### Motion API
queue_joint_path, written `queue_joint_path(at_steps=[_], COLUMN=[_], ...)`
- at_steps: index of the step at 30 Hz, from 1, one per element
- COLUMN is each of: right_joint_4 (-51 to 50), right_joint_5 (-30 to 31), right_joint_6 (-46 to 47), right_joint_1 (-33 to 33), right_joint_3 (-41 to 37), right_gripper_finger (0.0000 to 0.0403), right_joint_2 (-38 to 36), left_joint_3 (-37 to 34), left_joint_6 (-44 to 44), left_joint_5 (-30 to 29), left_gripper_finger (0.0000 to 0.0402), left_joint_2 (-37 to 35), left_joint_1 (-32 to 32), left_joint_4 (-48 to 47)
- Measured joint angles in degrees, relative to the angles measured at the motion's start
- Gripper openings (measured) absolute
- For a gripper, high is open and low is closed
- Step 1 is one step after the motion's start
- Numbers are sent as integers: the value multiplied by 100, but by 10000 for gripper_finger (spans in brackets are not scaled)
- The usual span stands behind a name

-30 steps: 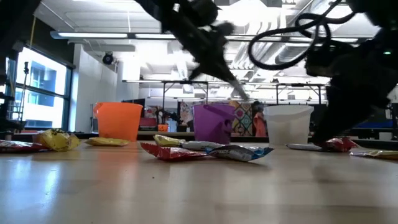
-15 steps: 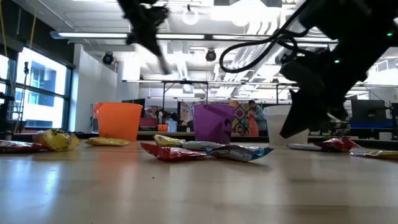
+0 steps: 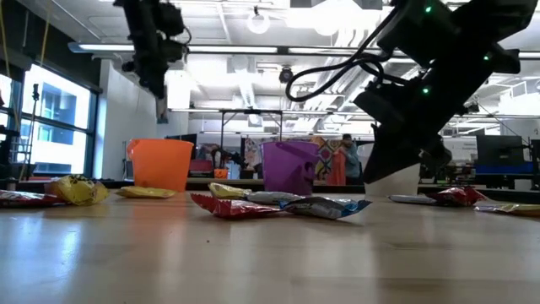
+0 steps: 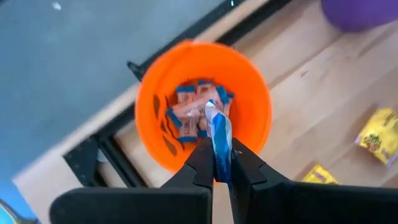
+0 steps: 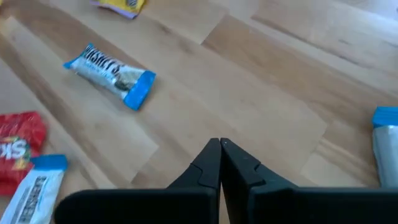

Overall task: Sort candy
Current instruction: Put the white chocolate bar into the orange bucket

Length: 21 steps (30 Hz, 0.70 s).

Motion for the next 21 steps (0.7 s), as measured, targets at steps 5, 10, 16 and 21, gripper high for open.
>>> queue_joint_path(at_steps=[5, 10, 16, 21], right_joint_4=[1, 21, 77, 114], right_joint_5=[-2, -136, -831, -1085], right_joint_6=[-1, -279, -1147, -1826], right_joint_1=[-138, -285, -521, -721], right_joint_3=[0, 0, 0, 0], right_gripper_finger=[0, 0, 0, 0], right_joint_2=[0, 0, -2, -2], left_joint_3=[-706, -1215, -1310, -1302], left_joint_6=[3, -172, -328, -392], left_joint_5=[303, 280, 67, -172], left_gripper_finger=[1, 2, 5, 37], left_joint_2=[120, 366, 987, 1098], left_joint_1=[140, 189, 258, 172], left_joint_4=[376, 1257, 1257, 1344])
